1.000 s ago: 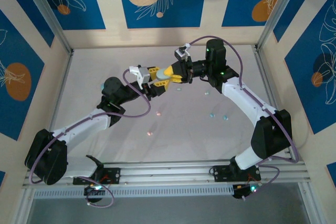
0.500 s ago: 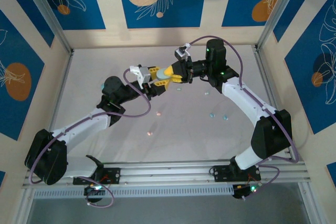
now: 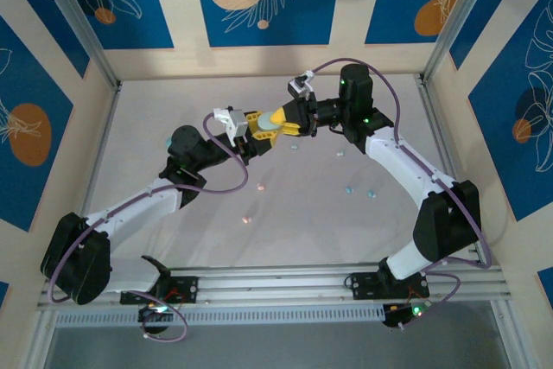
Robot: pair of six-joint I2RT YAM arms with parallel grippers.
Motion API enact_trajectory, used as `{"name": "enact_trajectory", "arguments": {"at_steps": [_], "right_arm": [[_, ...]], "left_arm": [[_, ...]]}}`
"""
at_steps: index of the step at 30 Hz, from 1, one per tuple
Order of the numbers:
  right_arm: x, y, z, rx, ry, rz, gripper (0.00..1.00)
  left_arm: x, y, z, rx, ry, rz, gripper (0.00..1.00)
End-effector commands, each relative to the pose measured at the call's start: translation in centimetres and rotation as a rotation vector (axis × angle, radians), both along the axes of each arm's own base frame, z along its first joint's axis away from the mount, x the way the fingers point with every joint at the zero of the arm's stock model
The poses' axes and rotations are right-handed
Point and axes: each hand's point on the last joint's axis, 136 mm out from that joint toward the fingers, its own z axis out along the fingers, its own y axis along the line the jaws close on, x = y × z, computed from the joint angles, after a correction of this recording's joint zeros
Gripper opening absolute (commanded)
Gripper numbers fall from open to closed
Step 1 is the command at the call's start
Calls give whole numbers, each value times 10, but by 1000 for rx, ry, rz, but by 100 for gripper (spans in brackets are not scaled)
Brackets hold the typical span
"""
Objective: Insert the wireless bluetooth earbuds into the charging case
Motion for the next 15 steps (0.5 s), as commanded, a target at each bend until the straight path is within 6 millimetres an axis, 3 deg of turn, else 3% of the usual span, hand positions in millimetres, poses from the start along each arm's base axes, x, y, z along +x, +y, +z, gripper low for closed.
{"name": "enact_trajectory", "arguments": {"at_steps": [1, 7, 12, 15], "right_arm": [[-6, -3, 1, -9, -8, -7, 27], [0, -16, 4, -58, -78, -95, 59], [5, -29, 6, -123, -212, -190, 73], [9, -38, 6, -177, -373, -253, 75]], "left_arm": [[-7, 0, 22, -42, -49, -21, 32], [-11, -2, 18, -27, -48, -45, 30], [-14, -4, 12, -17, -24, -71, 29], [-15, -5, 9, -18, -5, -81, 29]]}}
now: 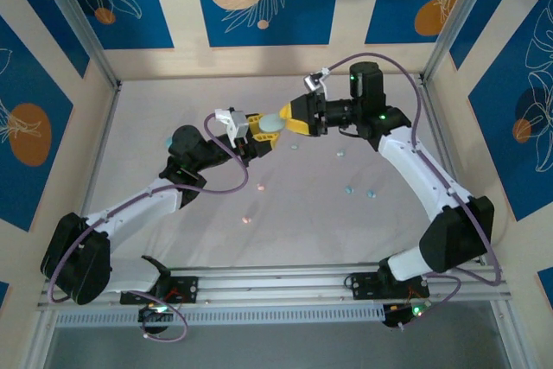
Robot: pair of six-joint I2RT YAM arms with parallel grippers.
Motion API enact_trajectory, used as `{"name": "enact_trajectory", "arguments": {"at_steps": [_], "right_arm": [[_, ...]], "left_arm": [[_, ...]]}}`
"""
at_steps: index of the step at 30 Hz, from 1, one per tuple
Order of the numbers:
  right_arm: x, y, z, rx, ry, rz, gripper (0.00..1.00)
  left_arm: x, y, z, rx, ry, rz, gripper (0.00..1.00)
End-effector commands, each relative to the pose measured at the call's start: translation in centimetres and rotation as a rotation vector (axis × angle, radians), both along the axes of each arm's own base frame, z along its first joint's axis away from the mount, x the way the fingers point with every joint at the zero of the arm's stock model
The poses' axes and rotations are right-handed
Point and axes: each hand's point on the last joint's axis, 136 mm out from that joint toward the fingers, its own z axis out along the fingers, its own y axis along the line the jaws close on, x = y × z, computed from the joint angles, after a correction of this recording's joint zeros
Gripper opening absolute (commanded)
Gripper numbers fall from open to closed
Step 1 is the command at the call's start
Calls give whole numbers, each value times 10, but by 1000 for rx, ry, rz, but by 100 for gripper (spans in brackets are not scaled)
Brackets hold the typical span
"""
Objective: Insert the wireless bluetooth earbuds into the charging case
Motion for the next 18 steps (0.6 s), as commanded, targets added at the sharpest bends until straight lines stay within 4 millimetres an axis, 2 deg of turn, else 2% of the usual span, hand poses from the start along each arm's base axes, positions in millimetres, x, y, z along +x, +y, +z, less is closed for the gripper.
{"name": "enact_trajectory", "arguments": {"at_steps": [1, 4, 7, 18], "right_arm": [[-3, -15, 8, -93, -256, -70, 76], [-6, -20, 6, -137, -478, -80, 75], [-12, -19, 2, -180, -618, -46, 75], [-19, -10, -5, -208, -665, 34, 77]], "left_arm": [[-10, -2, 10, -28, -17, -47, 29], [-11, -2, 9, -36, -2, -55, 29], [-12, -5, 7, -37, 18, -78, 29], [-15, -14, 6, -53, 65, -154, 29]]}}
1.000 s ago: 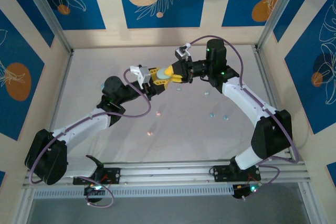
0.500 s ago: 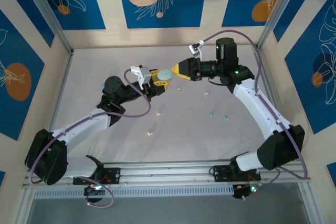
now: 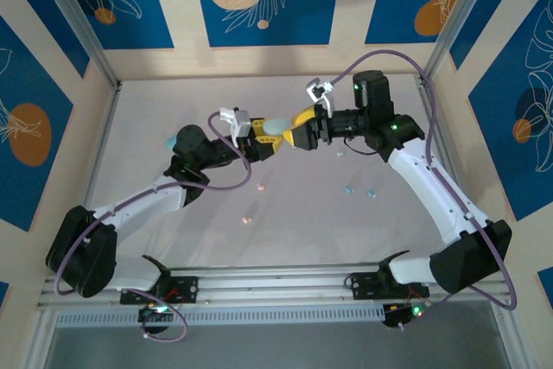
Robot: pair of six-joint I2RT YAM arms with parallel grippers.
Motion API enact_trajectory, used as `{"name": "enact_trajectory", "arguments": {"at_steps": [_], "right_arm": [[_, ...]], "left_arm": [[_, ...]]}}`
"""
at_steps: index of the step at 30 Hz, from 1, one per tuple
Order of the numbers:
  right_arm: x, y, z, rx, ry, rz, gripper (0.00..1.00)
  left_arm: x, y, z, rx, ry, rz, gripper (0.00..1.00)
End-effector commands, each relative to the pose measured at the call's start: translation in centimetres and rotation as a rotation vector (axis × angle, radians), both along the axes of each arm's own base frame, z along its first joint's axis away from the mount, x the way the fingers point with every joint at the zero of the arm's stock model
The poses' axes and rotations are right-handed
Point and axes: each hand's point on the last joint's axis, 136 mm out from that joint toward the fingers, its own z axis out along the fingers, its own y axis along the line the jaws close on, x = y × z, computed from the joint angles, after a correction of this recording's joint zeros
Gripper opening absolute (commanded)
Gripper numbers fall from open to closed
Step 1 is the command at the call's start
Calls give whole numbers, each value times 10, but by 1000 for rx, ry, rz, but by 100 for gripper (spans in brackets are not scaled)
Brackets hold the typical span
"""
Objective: Insert the wireless bluetooth earbuds into the charging case
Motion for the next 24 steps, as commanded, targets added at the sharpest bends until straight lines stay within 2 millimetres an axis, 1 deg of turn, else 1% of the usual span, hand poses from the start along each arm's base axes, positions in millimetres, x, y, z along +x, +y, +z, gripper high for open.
{"name": "enact_trajectory", "arguments": {"at_steps": [1, 4, 7, 9, 14, 18, 21, 24], "right_arm": [[-2, 2, 5, -15, -45, 24, 77], [4, 1, 0, -33, -34, 0, 77], [5, 2, -3, -38, -32, 7, 77], [1, 4, -1, -27, -41, 35, 77], [-7, 6, -2, -30, -69, 79, 77], [-2, 5, -9, -57, -76, 58, 77], [10, 2, -13, -83, -75, -2, 76], [16, 1, -9, -67, -58, -28, 76]], "left_arm": [[-11, -5, 18, -41, -37, -62, 29], [-12, -6, 19, -42, -37, -69, 29], [-12, -6, 20, -42, -35, -75, 29], [-13, -6, 20, -42, -35, -77, 29], [-15, -6, 21, -42, -34, -77, 29], [-16, -5, 21, -43, -35, -81, 29], [-18, -6, 21, -39, -34, -88, 29], [-19, -6, 19, -25, -37, -93, 29]]}}
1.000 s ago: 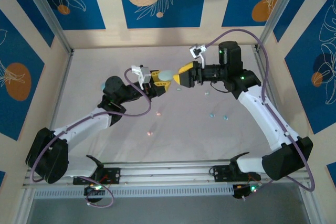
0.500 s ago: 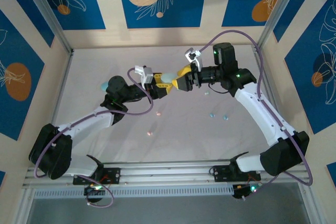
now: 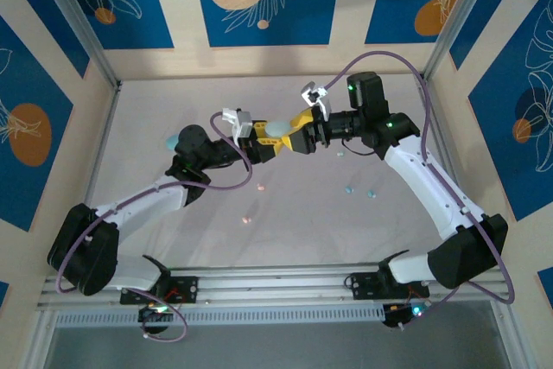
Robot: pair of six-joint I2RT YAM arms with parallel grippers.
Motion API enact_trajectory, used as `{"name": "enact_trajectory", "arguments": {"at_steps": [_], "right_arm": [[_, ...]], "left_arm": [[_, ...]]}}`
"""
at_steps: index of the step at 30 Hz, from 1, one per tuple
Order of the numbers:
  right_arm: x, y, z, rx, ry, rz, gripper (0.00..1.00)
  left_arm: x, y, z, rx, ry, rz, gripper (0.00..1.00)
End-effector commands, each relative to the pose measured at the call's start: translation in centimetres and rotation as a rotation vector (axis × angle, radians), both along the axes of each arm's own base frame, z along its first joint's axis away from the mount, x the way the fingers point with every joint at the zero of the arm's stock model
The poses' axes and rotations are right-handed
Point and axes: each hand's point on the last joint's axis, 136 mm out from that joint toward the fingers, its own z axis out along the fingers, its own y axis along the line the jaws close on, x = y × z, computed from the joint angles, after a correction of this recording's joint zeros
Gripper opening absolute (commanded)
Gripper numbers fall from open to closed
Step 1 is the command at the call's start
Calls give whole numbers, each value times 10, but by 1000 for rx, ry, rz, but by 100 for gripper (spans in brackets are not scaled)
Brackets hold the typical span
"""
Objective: Insert the wireless bluetooth earbuds into the charging case
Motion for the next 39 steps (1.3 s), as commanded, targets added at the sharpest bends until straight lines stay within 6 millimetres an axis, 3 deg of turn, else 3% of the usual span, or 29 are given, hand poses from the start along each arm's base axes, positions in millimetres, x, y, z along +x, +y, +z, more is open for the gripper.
{"name": "enact_trajectory", "arguments": {"at_steps": [1, 6, 16, 23, 28, 33, 36, 39], "right_arm": [[13, -1, 10, 14, 1, -49, 76], [18, -3, 22, 73, 67, -58, 76], [46, -7, 12, 43, 213, -162, 77], [45, -15, 40, 117, 269, -165, 77], [51, -39, 62, 176, 264, -265, 80], [70, -81, 53, 198, 253, -439, 77], [41, -66, 59, 233, 240, -231, 76], [35, -55, 50, 233, 411, -199, 75]], "left_arm": [[-15, -3, 22, -25, -67, -55, 29], [-17, -2, 21, -3, -79, -50, 29], [-17, -2, 21, -6, -85, -53, 29], [-15, 0, 17, -1, -90, -21, 29], [-11, 4, 14, 2, -102, 20, 29], [-10, 8, 16, -8, -115, 53, 29], [-9, 9, 18, -15, -126, 66, 30], [-8, 10, 19, -15, -144, 76, 30]]}}
